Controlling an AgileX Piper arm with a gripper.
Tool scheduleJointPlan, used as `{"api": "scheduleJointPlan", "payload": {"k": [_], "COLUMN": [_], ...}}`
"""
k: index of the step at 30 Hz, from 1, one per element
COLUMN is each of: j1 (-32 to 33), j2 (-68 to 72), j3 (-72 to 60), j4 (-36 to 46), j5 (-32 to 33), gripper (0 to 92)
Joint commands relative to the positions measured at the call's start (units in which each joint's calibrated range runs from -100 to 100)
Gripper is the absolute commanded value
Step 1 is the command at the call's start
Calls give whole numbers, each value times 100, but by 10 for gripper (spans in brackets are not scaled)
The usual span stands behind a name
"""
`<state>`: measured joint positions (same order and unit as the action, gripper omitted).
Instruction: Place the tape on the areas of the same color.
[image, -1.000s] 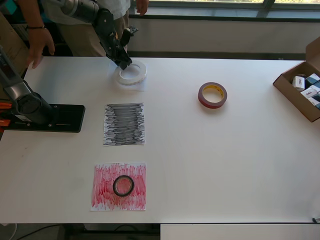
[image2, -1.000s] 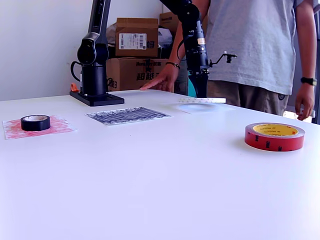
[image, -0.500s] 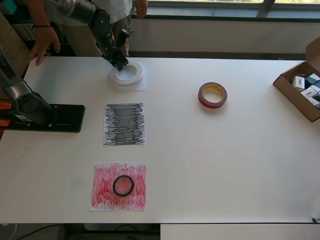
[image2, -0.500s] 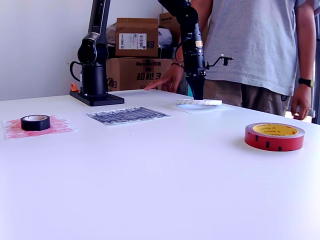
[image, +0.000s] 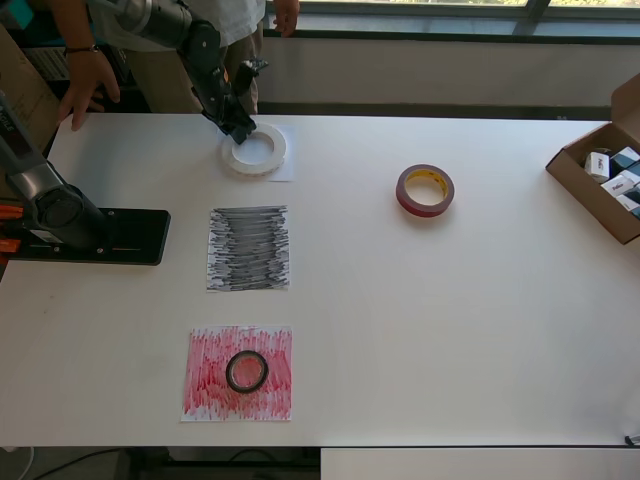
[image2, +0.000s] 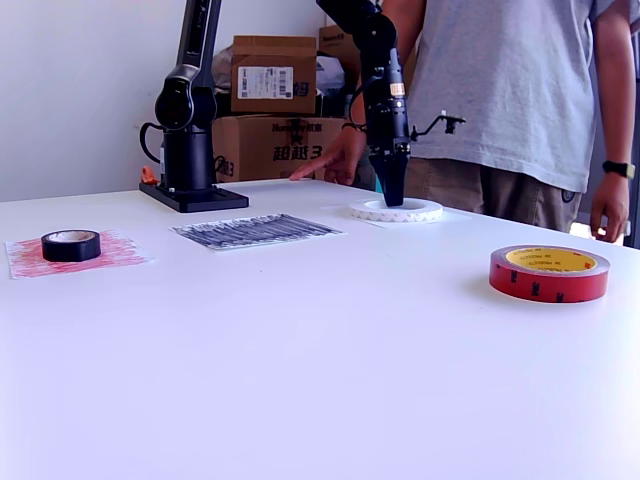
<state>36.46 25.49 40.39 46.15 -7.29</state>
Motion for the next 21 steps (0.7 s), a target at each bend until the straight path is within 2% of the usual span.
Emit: {"api": "scheduleJointPlan", "payload": {"k": [1, 7, 14, 21], "j1": [-38, -38, -69, -985], "j2": [-61, -182, -1305, -2465], "j3": [-45, -63, -54, -45], "j4": [-29, -29, 56, 56], "j5": [2, 2, 2, -48], "gripper": [588, 592, 592, 592]}}
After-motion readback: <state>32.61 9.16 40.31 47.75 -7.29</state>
